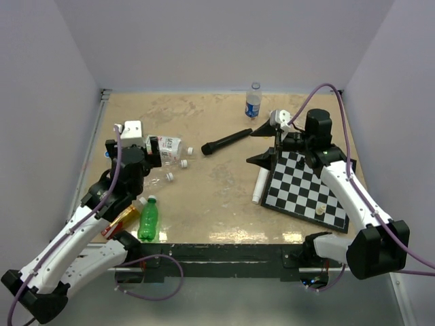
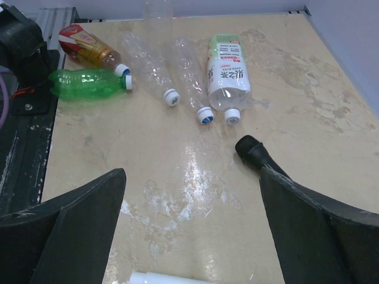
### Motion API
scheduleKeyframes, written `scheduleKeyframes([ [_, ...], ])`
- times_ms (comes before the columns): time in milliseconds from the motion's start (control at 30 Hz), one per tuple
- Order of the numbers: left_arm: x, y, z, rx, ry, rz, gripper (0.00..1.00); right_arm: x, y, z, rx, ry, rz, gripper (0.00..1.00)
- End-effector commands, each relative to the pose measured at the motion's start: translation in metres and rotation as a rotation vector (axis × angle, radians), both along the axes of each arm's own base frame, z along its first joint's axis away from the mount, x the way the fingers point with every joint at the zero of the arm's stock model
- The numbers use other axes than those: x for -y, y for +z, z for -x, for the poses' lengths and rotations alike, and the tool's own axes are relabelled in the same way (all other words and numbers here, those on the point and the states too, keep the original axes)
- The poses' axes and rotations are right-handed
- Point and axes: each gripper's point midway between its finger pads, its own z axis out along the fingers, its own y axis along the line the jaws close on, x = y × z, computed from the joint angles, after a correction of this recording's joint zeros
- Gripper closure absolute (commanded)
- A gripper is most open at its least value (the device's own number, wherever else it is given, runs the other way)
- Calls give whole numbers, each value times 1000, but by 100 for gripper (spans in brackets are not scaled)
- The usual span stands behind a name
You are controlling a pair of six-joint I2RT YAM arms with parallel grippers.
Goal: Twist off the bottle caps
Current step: Pick up the plastic bottle at the center of the board.
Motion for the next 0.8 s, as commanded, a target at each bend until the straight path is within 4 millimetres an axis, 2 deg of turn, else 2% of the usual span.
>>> scheduleKeyframes([
  [0,-41,9,-13,38,146,-10,11,-2,12,0,37,26,-11,2],
  [100,-66,15,-23,47,192,29,10,-2,9,-1,28,28,-9,2],
  [200,-79,15,-29,18,224,56,9,-2,7,-1,23,33,-8,2],
  [300,-89,0,-34,-47,302,80,15,-3,6,-1,16,36,-7,2],
  [367,-98,-13,-32,-85,374,86,15,-3,4,-2,13,35,-4,2],
  [633,-122,-41,-20,-126,567,74,21,-4,-2,-4,0,36,5,2],
  [767,-129,-60,-21,-144,581,75,24,-6,-6,-5,-15,39,9,2],
])
